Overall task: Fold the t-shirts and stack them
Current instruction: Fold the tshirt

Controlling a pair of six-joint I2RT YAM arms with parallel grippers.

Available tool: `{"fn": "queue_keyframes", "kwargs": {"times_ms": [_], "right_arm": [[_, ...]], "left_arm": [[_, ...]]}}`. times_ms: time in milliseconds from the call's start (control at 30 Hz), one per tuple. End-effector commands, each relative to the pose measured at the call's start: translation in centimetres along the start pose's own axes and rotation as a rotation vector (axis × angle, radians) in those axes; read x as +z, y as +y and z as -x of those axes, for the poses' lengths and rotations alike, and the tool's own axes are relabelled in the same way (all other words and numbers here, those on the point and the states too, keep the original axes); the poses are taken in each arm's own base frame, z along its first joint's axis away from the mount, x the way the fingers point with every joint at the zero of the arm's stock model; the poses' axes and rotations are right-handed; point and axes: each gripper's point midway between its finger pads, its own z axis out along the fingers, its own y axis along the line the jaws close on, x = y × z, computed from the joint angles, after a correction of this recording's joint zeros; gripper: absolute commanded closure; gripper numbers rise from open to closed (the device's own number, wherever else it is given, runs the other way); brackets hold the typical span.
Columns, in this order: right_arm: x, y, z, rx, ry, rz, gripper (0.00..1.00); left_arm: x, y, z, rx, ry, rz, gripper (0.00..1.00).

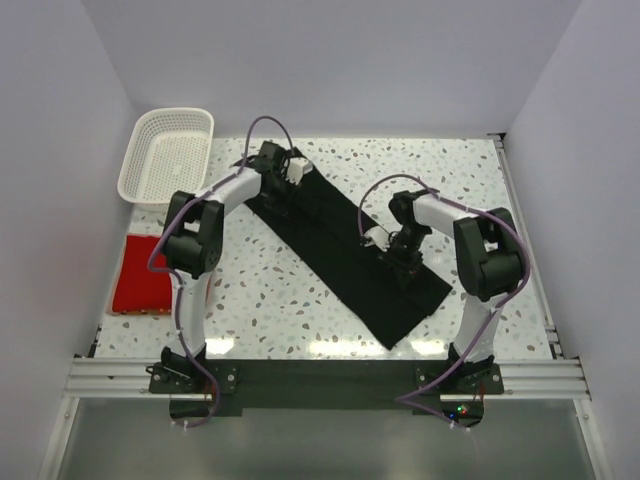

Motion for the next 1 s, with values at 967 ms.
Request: {"fn": "queue_keyframes", "kwargs": {"times_ms": [967], "right_arm": [[-10.5,3.0,18.2,0.064,-0.596,-0.022,0.61]], "left_arm": [[-14.5,-2.2,11.4,0.156,-0.531,-0.242,0.51]]}}
